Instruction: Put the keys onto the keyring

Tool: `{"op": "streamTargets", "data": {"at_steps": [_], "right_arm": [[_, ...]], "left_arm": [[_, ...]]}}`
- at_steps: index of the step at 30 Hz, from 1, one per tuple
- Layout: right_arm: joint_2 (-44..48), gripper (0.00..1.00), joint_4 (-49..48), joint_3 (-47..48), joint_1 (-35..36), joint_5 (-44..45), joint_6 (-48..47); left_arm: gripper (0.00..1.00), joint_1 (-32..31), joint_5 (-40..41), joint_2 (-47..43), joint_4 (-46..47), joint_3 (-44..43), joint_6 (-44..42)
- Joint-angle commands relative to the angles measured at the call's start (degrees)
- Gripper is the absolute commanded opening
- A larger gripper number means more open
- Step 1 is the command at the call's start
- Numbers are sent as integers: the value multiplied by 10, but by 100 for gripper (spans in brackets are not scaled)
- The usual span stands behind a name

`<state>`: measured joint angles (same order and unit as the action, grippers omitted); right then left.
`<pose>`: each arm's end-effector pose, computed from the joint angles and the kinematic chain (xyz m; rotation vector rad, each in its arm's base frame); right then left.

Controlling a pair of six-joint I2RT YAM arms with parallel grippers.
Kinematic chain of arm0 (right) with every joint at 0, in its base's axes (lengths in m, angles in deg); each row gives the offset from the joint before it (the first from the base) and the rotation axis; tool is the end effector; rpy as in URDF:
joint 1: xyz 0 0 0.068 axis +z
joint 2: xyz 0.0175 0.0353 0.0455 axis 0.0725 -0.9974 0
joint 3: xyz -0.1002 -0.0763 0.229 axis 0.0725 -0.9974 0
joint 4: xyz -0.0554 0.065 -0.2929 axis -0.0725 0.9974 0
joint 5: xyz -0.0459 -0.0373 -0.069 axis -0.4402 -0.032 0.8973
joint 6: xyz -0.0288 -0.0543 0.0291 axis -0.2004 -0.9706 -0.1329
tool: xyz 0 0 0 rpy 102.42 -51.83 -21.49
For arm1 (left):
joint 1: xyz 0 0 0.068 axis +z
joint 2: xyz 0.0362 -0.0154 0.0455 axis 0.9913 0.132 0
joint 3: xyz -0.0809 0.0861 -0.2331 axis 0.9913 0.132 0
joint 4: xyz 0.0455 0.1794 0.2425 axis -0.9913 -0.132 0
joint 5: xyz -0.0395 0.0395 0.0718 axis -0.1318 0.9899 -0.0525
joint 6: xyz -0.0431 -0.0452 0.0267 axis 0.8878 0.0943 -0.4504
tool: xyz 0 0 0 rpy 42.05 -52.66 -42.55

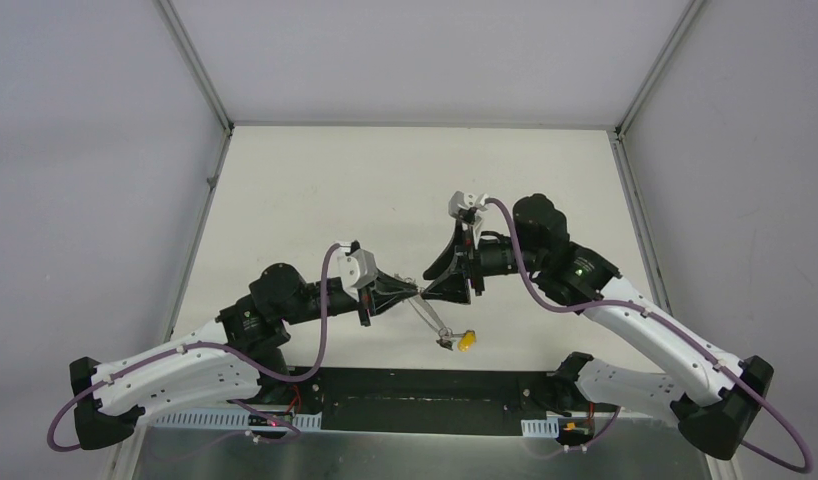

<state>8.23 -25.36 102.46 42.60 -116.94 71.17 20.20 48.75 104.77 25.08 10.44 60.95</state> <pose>0.1654 0.2319 0.3468 -1.1850 1.6475 1.3627 0.0990 -0.2173 0.3244 0.9985 1.2781 -1.0641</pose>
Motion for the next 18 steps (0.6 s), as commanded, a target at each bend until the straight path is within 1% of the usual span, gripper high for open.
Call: {"op": "streamTargets", "data": {"at_steps": [1, 3, 7, 8, 12, 18], "right_arm": [[-12, 48, -49, -1, 1, -28, 12], [-16, 44, -56, -5, 1, -31, 15], [-22, 30, -64, -10, 1, -36, 17], [-24, 25, -66, -10, 1, -37, 18], [-29, 0, -71, -9, 1, -46, 18], [-22, 0, -74, -11, 1, -55, 14]], "left_arm": [[0, 1, 2, -1, 68, -1, 15], [0, 1, 3, -1, 71, -2, 16], [0, 1, 0, -1, 78, -1, 19], [0, 1, 1, -2, 78, -1, 20], [0, 0, 3, -5, 79, 1, 20], [0, 1, 11, -10, 79, 5, 22]]}}
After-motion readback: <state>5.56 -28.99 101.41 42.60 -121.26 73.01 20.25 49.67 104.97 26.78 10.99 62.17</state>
